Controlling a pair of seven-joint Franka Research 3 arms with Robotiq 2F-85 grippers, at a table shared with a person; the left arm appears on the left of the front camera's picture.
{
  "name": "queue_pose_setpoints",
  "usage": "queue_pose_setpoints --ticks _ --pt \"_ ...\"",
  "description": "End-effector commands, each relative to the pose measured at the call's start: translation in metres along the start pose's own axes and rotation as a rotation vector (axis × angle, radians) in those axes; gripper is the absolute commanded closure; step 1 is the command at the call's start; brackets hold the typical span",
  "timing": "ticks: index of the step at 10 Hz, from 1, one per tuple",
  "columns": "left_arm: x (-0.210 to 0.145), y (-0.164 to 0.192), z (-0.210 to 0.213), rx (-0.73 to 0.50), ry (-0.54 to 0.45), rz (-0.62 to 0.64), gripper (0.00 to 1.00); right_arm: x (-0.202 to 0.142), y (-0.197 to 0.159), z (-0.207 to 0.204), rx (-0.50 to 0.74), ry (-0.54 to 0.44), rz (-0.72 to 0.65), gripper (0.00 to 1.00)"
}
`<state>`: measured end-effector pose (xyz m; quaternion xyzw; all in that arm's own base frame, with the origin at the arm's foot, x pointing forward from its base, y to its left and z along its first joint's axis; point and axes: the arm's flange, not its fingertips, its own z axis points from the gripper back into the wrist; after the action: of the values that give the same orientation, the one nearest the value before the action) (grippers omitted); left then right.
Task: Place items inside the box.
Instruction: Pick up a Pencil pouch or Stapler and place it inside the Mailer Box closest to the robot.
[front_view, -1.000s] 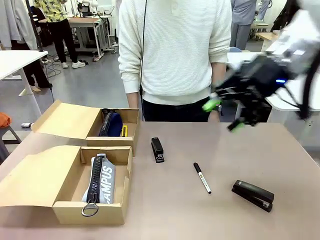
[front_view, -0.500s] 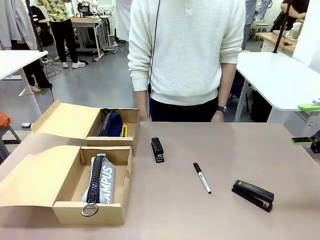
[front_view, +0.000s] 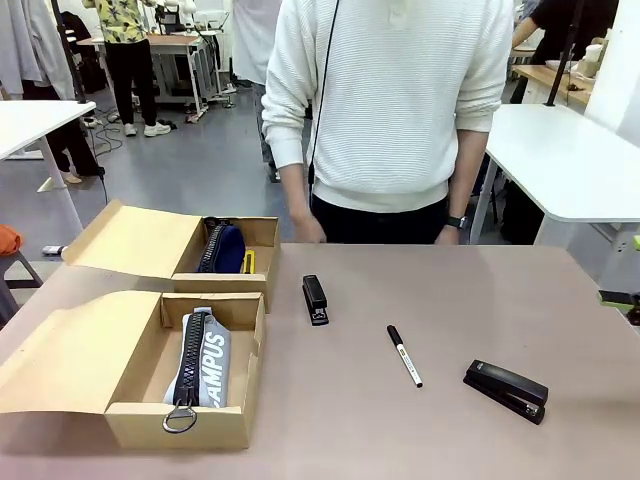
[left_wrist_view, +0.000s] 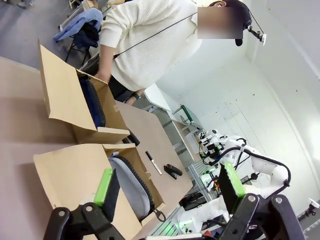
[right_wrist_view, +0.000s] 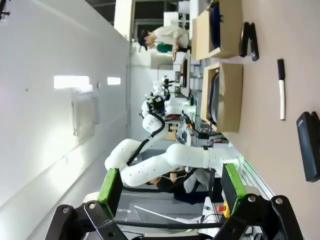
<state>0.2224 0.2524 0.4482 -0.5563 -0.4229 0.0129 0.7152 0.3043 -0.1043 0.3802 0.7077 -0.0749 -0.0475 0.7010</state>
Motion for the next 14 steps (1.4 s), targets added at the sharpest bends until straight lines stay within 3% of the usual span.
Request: queue_pose_setpoints --ticks 1,11,12,14 --pt "0.002 -0.002 -0.001 -0.017 -0.016 -0.023 0.00 0.001 0.017 -0.003 -0.010 -0.006 -0.030 0.00" --pt "0.002 -0.002 -0.001 -0.017 -0.016 -0.023 0.00 0.001 0.010 -0.002 -0.019 0.006 -0.016 0.00" --pt "0.002 -0.002 -0.001 -0.017 -0.016 -0.023 0.00 -0.004 0.010 -0.047 -0.279 0.106 0.134 0.00" --pt "0.002 -0.002 -0.001 -0.017 -0.016 -0.023 0.00 -0.008 -0.005 -0.105 -0.598 0.195 0.489 0.00"
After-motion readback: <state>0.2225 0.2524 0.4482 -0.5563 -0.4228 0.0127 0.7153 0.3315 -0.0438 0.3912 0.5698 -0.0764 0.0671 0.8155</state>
